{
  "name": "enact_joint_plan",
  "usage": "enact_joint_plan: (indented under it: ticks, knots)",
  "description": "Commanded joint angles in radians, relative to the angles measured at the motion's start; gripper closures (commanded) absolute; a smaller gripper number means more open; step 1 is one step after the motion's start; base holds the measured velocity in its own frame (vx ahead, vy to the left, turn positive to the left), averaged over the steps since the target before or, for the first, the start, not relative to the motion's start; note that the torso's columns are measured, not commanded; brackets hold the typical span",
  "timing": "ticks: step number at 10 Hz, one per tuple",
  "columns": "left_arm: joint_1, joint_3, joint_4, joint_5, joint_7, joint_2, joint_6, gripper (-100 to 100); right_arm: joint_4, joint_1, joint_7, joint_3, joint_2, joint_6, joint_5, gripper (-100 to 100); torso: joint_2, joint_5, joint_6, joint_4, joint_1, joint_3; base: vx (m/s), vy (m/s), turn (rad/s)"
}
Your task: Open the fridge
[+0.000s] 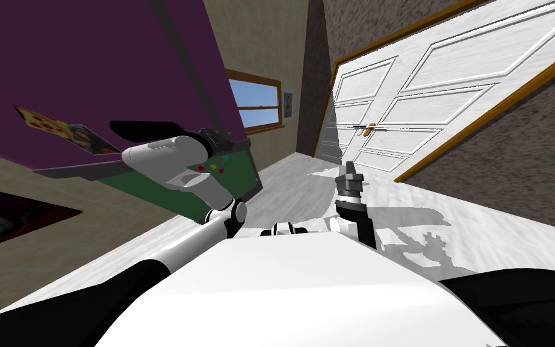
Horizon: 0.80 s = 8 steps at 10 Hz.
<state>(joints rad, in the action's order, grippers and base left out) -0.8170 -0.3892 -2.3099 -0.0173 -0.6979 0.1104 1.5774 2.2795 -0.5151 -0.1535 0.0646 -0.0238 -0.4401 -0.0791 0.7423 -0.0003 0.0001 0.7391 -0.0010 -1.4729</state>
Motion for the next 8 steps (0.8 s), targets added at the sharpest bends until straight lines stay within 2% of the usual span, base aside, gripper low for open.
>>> enact_joint_plan:
  ticks: [1,8]
  knots:
    - [-0.004,0.010,-0.031,-0.025,-0.001,-0.013,0.034,100,0.000,0.000,0.000,0.000,0.000,0.000,0.000,0,0.006,0.000,0.002,0.000,0.003,0.003,-0.217,0.150,-0.059]
    - [-0.016,0.046,-0.139,-0.112,-0.006,-0.060,0.153,100,0.000,0.001,0.000,0.000,0.000,0.000,0.000,0,-0.003,0.000,-0.002,0.002,0.001,-0.003,-0.247,0.128,-0.043]
